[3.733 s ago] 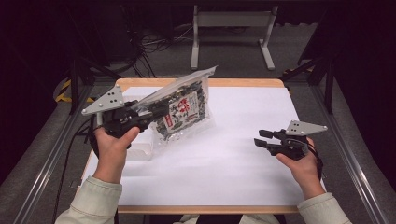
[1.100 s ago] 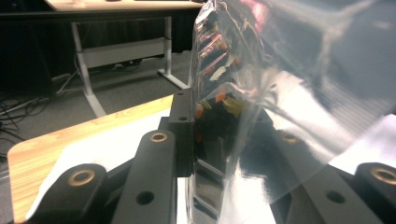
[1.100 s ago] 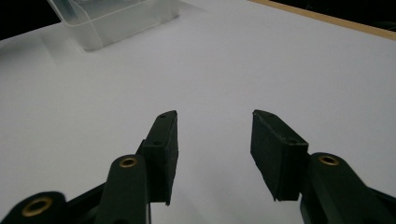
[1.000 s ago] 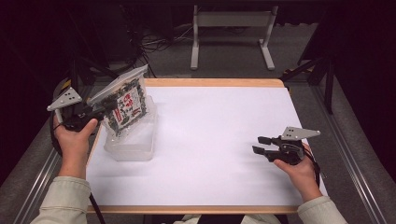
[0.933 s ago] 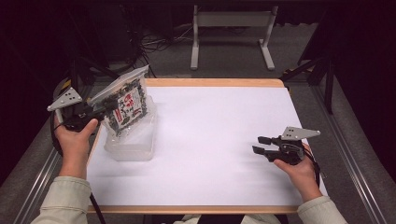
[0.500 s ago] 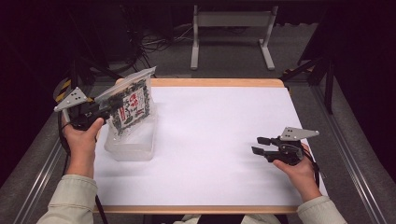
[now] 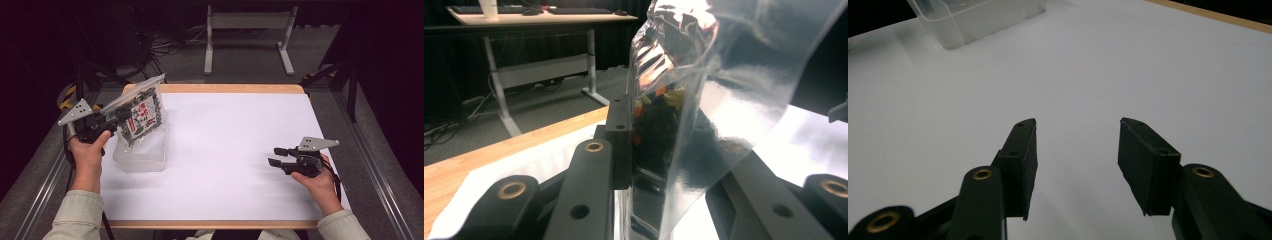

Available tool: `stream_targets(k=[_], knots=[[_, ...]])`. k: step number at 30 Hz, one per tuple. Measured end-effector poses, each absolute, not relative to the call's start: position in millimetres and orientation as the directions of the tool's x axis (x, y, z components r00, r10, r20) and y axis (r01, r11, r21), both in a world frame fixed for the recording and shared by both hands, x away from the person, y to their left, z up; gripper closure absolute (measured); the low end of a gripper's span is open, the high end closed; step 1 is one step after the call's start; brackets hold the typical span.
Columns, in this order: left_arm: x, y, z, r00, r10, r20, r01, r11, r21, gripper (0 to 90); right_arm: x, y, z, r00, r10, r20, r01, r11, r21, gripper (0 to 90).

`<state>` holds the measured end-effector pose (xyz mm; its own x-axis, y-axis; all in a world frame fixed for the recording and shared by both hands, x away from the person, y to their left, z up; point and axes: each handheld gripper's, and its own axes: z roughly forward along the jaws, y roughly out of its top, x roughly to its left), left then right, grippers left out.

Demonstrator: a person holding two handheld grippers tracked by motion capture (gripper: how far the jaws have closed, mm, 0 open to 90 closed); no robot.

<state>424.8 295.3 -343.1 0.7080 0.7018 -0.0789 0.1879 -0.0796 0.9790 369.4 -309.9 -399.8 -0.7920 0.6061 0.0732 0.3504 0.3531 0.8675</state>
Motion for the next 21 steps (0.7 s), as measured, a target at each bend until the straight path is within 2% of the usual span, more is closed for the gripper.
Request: stream_targets(k=[7, 14, 21], knots=[[423.8, 293.5, -343.6, 0.689, 0.721, -0.077, 0.204, -0.091, 0.975, 72.1, 369.4, -309.2, -400.6, -0.792, 0.606, 0.071, 0.350, 0.355, 0.867, 50.0], [425.1, 307.8, -355.8, 0.672, 0.723, -0.160, 0.240, -0.008, 0.971, 72.1, 369.6, -308.6, -401.2, -0.793, 0.606, 0.072, 0.353, 0.358, 0.864, 49.8], [429.7, 314.0, -364.2, 0.647, 0.740, -0.181, 0.283, -0.012, 0.959, 72.2, 370.9, -304.7, -403.1, -0.797, 0.599, 0.073, 0.354, 0.365, 0.861, 49.5]])
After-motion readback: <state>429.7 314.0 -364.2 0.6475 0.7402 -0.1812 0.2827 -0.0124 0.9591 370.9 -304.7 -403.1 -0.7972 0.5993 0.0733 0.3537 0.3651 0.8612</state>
